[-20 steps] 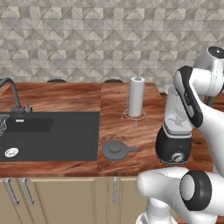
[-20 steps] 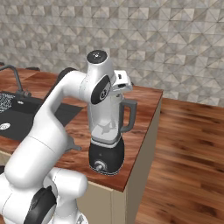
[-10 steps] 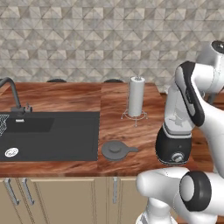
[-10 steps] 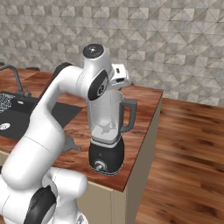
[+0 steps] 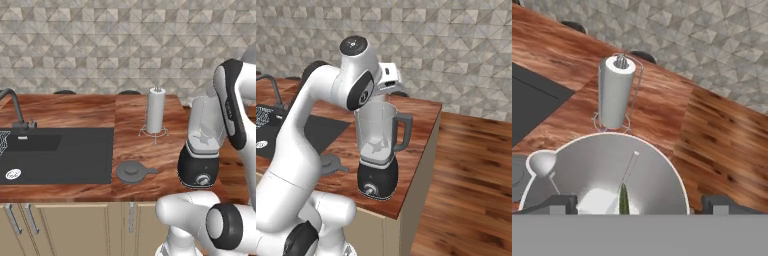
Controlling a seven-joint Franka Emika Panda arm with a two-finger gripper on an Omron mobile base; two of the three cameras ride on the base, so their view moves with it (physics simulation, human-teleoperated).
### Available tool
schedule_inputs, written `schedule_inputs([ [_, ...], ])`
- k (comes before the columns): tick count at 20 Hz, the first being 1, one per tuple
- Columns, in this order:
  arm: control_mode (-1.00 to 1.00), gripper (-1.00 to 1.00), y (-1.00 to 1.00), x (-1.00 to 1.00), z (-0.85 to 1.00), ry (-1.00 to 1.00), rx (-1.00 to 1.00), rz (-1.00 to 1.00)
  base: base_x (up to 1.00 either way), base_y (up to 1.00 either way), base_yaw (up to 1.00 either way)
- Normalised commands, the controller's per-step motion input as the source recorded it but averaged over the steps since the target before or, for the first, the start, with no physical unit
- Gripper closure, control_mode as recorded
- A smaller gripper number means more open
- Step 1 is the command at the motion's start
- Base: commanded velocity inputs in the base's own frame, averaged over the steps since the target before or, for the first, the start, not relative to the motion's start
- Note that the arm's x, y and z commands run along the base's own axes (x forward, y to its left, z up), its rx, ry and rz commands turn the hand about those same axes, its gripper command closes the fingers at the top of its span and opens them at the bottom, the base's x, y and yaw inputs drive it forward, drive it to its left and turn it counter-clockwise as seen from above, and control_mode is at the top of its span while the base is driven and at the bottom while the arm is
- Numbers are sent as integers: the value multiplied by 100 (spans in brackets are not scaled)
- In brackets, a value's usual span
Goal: Grab the lemon wedge and garlic from the fridge, place them in the blender, close the lid, and turn on the blender to create a marinade.
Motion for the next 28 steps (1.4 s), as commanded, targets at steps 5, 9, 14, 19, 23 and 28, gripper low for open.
schedule_inputs([
  [5,-100,-100,19,-69,5,-2,3,0,0,0,0],
  [9,-100,-100,55,-46,0,0,2,0,0,0,0],
  [14,-100,-100,77,-27,-5,0,0,0,0,0,0],
  [19,-100,-100,53,-4,-15,0,0,0,0,0,0],
  [23,-100,-100,5,0,-37,2,0,-4,0,0,0],
  [28,-100,-100,6,0,-41,3,1,-8,0,0,0],
])
